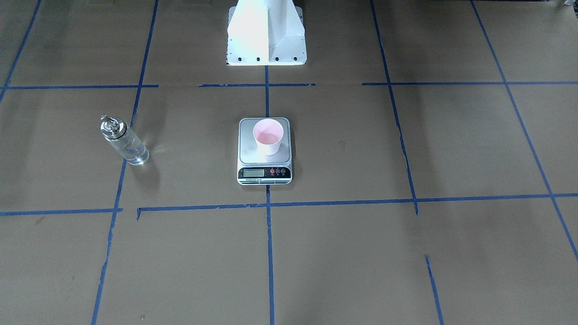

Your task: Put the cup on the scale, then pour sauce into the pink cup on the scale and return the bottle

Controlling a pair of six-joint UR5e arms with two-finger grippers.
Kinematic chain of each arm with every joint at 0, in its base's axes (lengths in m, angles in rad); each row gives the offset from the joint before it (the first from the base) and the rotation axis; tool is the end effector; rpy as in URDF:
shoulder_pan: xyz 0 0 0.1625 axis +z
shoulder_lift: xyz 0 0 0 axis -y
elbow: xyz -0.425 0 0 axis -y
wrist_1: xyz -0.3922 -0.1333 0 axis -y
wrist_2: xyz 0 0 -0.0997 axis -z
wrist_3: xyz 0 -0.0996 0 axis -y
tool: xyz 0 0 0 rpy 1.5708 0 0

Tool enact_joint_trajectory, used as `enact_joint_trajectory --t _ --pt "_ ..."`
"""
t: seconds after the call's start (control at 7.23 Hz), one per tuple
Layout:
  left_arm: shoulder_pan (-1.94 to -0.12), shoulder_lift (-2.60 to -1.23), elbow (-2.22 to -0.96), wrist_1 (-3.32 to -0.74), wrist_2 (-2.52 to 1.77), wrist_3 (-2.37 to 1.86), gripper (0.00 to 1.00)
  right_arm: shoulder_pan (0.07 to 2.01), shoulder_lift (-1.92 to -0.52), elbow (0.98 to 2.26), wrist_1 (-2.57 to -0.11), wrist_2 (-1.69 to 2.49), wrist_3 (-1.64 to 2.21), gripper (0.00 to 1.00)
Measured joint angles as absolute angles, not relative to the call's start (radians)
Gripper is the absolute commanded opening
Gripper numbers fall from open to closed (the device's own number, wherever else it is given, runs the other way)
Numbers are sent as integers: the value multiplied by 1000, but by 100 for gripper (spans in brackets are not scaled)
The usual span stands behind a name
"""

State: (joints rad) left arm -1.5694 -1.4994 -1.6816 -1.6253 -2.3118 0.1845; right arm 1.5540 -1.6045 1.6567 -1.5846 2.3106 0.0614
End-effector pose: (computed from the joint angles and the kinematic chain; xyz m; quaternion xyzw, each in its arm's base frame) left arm -0.0654 -0.4678 0.6348 0.0766 0.3562 0.1033 0.9255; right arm 0.0581 -0.4808 0.6365 0.0038 -0.3619 0.0139 0.9321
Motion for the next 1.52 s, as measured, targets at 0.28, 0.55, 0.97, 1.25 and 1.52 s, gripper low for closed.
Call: enact_joint_trajectory --t 0.28,0.55,0.97,1.25,1.52 --pt "-1570 -1499 -1666 -1627 -2308 185 100 1552 -1605 1655 -1584 2309 62 100" --pt "-1570 -1501 -1656 -1632 -2310 188 100 1551 -1605 1654 -1583 2309 63 100" --pt "-1569 -1502 -1663 -1634 -2313 189 100 1550 -1605 1645 -1568 2309 63 100" --pt "-1569 -1502 -1661 -1634 -2313 188 100 1550 -1605 1642 -1564 2309 63 100" --pt "-1569 -1502 -1660 -1634 -2312 186 100 1550 -1605 1641 -1563 2309 63 100"
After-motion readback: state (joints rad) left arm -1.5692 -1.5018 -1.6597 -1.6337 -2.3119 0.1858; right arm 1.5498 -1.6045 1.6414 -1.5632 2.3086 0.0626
